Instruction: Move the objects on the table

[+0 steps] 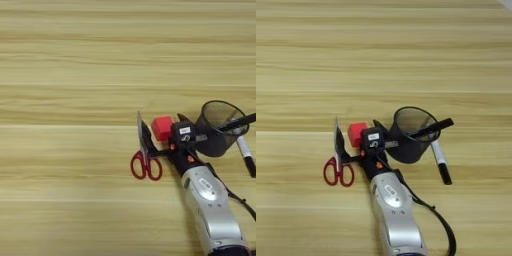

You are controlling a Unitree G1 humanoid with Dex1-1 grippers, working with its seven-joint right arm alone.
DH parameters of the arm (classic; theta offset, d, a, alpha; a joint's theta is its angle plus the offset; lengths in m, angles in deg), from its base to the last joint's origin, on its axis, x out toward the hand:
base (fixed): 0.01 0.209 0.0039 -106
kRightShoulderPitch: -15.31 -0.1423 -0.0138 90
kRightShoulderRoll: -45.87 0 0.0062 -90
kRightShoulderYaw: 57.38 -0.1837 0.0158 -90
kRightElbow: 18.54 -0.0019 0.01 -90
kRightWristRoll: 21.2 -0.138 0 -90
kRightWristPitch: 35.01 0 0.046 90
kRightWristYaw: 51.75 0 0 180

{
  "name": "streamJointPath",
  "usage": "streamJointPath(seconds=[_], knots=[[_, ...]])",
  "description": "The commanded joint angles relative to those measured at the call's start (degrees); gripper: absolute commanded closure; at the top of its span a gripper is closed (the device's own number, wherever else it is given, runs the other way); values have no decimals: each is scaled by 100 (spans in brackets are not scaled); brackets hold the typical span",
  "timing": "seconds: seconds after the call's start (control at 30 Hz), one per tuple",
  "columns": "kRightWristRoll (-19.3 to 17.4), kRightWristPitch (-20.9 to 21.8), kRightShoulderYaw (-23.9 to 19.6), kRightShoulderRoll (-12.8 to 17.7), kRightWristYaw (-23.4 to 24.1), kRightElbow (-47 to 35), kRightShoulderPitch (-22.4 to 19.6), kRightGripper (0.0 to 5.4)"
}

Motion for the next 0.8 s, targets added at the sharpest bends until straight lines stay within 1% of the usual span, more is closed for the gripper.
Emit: streamJointPath(seconds=[0.03,0.47,0.63,0.8], knots=[[-62,266,-16,21,-28,-353,-257,4],[-74,828,-38,-16,-53,-657,-166,4],[-35,1007,-65,-19,-4,-728,-148,4],[-12,1152,-180,-15,126,-848,-144,4]])
